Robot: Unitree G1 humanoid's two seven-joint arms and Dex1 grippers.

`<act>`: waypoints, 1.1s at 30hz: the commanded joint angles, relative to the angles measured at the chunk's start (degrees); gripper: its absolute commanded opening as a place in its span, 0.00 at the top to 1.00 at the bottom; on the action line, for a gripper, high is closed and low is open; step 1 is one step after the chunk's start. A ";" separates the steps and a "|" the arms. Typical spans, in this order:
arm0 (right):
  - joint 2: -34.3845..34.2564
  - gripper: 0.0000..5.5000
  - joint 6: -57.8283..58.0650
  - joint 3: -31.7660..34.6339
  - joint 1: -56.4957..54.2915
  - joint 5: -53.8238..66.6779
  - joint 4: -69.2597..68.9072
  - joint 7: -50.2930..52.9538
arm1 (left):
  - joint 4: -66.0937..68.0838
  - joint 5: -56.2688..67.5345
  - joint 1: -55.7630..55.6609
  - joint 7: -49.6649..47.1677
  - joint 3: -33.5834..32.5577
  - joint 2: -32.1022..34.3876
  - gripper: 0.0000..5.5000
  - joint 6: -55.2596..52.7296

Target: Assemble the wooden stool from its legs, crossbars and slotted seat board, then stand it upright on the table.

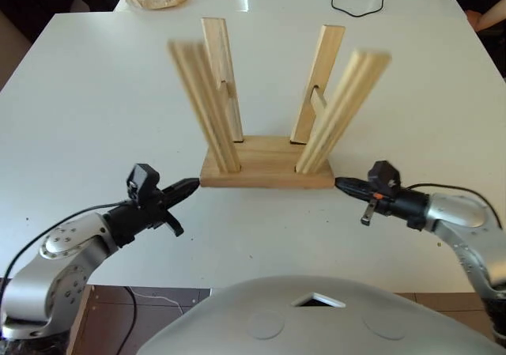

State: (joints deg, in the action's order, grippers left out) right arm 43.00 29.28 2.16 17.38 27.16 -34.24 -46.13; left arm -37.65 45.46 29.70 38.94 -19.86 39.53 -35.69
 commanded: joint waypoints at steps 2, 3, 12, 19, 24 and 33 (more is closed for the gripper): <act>2.79 1.00 2.58 1.89 -3.88 9.23 -7.35 -5.33 | -7.35 7.96 -1.81 0.03 1.48 -0.17 0.99 -2.79; 3.19 1.00 2.89 2.48 -4.83 9.75 -7.13 -5.41 | -7.31 8.16 -2.24 -0.22 1.44 0.01 0.99 -2.97; 3.84 1.00 4.23 5.00 -8.49 10.84 -5.30 -5.28 | -6.32 9.15 -4.62 -0.50 -0.46 1.54 0.99 -3.70; 4.30 1.00 2.93 5.17 -7.87 7.74 -1.55 -6.17 | -1.48 2.51 -3.06 1.54 0.47 3.54 0.99 -1.80; 8.93 1.00 -10.47 2.21 -3.67 -8.84 16.29 -7.29 | 15.68 -11.70 -1.22 6.08 -0.61 9.12 0.99 6.09; 2.16 0.92 -27.72 -2.00 -11.59 -21.46 23.66 0.35 | 29.38 -36.48 -7.99 1.87 9.40 3.92 1.00 39.15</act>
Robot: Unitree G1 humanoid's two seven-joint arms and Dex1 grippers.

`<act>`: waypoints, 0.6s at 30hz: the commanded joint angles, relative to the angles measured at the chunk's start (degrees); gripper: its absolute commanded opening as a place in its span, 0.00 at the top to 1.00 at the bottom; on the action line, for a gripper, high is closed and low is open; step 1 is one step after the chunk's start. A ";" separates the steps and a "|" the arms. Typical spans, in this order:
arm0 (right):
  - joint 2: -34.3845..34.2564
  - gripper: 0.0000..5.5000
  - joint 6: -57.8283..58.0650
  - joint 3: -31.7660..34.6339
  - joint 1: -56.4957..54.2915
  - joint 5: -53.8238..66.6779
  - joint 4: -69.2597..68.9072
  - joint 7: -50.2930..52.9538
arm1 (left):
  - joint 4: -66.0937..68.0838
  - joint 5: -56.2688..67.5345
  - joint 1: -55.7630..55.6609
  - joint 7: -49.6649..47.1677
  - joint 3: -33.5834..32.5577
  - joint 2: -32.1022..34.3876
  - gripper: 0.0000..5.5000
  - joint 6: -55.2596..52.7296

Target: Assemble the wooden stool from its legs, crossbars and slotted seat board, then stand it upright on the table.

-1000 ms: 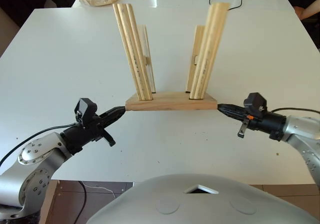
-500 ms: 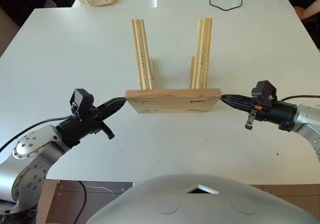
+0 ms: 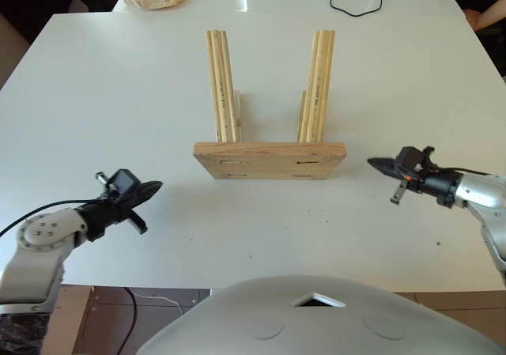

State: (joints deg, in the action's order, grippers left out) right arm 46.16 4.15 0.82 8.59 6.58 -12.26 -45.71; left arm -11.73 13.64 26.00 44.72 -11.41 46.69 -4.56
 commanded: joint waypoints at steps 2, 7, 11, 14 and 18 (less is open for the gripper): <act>-0.99 0.85 -1.98 -1.45 -3.71 -0.10 1.68 -1.50 | 5.30 -5.79 -6.48 -5.92 0.67 -4.79 1.00 9.66; -2.29 0.72 3.49 -3.11 -3.82 2.93 -1.22 -3.63 | 4.09 0.55 -8.36 2.52 3.52 -3.22 0.89 4.64; -0.79 0.62 7.72 -3.10 -2.25 7.02 -3.22 -7.94 | 0.42 6.99 -6.67 11.33 4.51 -0.40 0.78 -2.01; 1.02 0.56 9.46 -3.01 -1.96 9.24 -2.90 -12.27 | 1.84 6.77 -7.49 14.28 5.07 0.69 0.72 -2.63; 2.96 0.44 10.65 -4.33 -2.55 10.47 -1.54 -17.66 | 5.55 5.93 -10.44 17.41 6.33 0.53 0.60 -0.76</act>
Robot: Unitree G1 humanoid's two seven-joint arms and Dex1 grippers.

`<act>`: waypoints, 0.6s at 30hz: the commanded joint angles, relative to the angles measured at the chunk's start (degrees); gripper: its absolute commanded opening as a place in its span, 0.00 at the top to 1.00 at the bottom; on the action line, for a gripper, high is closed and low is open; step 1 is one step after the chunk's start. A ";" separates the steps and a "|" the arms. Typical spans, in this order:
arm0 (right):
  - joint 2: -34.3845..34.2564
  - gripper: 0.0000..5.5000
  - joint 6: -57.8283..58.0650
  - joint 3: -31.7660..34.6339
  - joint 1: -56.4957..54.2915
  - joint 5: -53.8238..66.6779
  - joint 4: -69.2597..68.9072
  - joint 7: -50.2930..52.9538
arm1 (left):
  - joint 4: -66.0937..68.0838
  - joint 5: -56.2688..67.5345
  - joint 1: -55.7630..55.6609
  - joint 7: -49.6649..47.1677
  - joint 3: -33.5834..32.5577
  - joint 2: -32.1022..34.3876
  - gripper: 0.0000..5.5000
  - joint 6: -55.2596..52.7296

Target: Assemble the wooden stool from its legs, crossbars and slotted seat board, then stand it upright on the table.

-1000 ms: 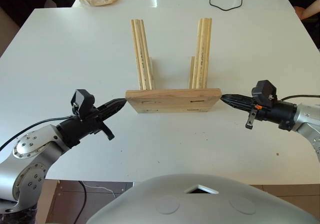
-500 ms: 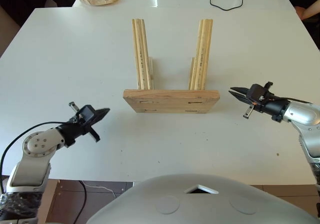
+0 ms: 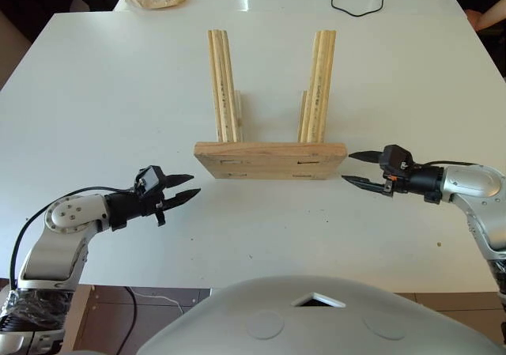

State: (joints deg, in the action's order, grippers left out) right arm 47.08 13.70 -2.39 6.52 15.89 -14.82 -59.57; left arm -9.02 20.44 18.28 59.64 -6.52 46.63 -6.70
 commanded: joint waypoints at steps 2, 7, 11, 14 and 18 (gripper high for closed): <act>1.56 0.38 1.85 -2.19 -1.75 1.30 2.17 -5.11 | 5.75 -1.82 -5.97 3.49 2.68 -0.42 0.54 3.46; -0.29 0.33 3.89 -5.30 -6.32 0.68 5.14 -6.26 | 11.35 -3.64 -12.00 7.27 6.45 -1.96 0.50 8.59; -1.69 0.33 3.92 -7.35 -10.33 -0.07 8.04 -6.80 | 16.67 -5.68 -17.85 9.76 9.67 -3.80 0.50 12.87; -2.95 0.33 2.58 -9.49 -13.58 -1.48 11.27 -7.77 | 21.04 -7.71 -21.51 10.89 11.69 -4.42 0.50 14.82; -5.58 0.33 1.20 -12.47 -18.00 -3.14 15.21 -9.14 | 23.97 -8.63 -24.17 13.11 13.30 -4.87 0.50 16.67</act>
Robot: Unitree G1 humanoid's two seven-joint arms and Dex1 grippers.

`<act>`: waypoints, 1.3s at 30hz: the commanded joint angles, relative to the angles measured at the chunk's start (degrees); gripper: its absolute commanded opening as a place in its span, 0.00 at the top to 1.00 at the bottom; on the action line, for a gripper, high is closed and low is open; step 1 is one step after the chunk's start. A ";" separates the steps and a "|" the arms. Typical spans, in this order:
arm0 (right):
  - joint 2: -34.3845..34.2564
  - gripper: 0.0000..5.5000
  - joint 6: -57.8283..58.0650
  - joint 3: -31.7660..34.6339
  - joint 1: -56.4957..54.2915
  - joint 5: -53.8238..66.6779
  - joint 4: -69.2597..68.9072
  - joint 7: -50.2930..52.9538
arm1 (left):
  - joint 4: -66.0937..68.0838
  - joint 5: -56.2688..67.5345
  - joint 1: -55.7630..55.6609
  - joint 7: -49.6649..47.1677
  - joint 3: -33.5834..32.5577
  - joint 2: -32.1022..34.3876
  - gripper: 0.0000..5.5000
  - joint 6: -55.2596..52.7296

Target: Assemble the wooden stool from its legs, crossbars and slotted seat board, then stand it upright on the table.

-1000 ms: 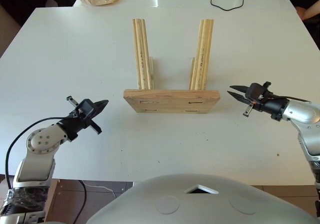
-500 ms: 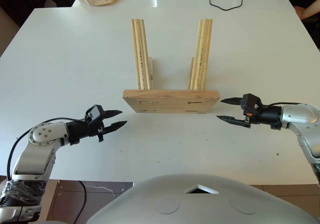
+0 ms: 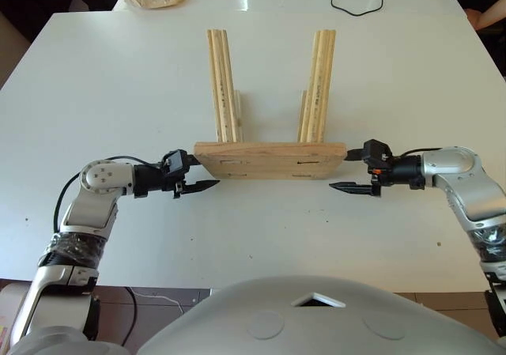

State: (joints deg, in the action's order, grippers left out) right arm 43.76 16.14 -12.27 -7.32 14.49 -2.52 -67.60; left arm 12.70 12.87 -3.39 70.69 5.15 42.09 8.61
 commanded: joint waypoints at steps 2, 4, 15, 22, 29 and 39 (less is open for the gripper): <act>-3.15 0.33 -2.37 -3.63 -5.49 -2.62 4.90 -1.82 | 2.93 -1.10 -3.67 2.58 2.06 -0.90 0.50 1.84; -4.05 0.33 -3.55 -4.48 -6.58 -3.44 7.20 -2.33 | 3.49 -1.08 -4.67 2.97 2.32 -1.43 0.50 2.54; -6.06 0.54 -5.22 -4.67 -7.99 -3.50 10.95 -4.27 | 4.70 -1.46 -7.98 3.90 2.85 -3.47 0.64 5.71; -6.93 0.72 -0.18 -3.09 -8.40 0.55 9.01 -6.39 | 4.36 1.08 -9.09 4.87 1.92 -4.53 0.71 3.98; -2.83 0.72 14.81 2.11 -7.16 11.73 -0.18 -11.91 | -7.74 12.61 -5.39 7.79 -2.47 -0.27 0.71 -15.29; -5.76 0.72 32.64 16.34 -15.06 88.17 -13.20 31.89 | -26.71 83.34 -13.07 -47.95 -22.07 -8.92 0.71 -36.02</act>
State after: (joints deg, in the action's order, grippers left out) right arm 45.42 44.79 -1.28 -14.41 42.03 -5.10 -74.12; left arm -1.38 49.20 -7.18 75.27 -2.31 44.75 -25.87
